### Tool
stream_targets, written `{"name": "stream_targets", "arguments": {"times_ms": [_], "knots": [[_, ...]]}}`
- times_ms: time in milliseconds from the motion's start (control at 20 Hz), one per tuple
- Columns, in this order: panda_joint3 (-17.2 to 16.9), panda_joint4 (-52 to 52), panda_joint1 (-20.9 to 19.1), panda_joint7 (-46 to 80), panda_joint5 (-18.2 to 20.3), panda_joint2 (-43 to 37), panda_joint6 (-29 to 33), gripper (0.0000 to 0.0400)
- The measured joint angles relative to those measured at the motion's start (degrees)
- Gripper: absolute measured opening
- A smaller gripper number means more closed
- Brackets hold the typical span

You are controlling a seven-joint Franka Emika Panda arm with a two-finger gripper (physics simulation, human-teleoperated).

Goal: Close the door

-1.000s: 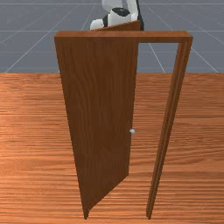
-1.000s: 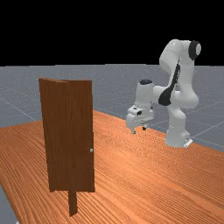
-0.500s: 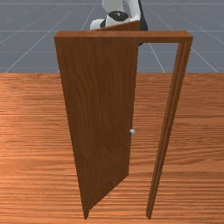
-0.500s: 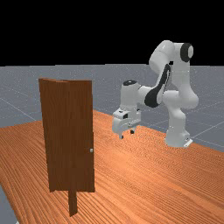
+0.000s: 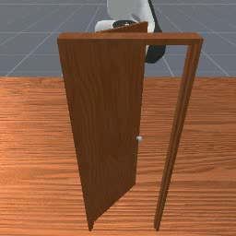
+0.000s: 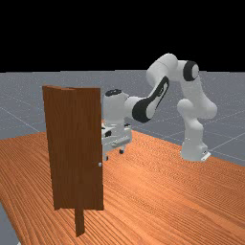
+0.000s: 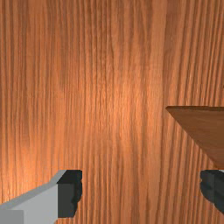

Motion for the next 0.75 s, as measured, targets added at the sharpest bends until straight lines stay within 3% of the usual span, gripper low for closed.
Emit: {"name": "stream_targets", "arguments": {"times_ms": [100,500,600,650,700,750], "knots": [[0.74,6.91,-0.69,-4.94,-0.58,4.29,-2.34,0.0400],[2.51,9.28,4.22,-0.78,-1.90,5.90,-3.57,0.0400],[2.28,20.53,5.14,0.93,-1.46,12.36,-8.46,0.0400],[1.63,23.49,5.65,4.40,-1.18,14.45,-7.37,0.0400],[2.90,31.89,4.69,2.64,0.94,19.05,-12.95,0.0400],[3.89,36.40,3.94,1.57,2.40,21.73,-14.65,0.0400]]}}
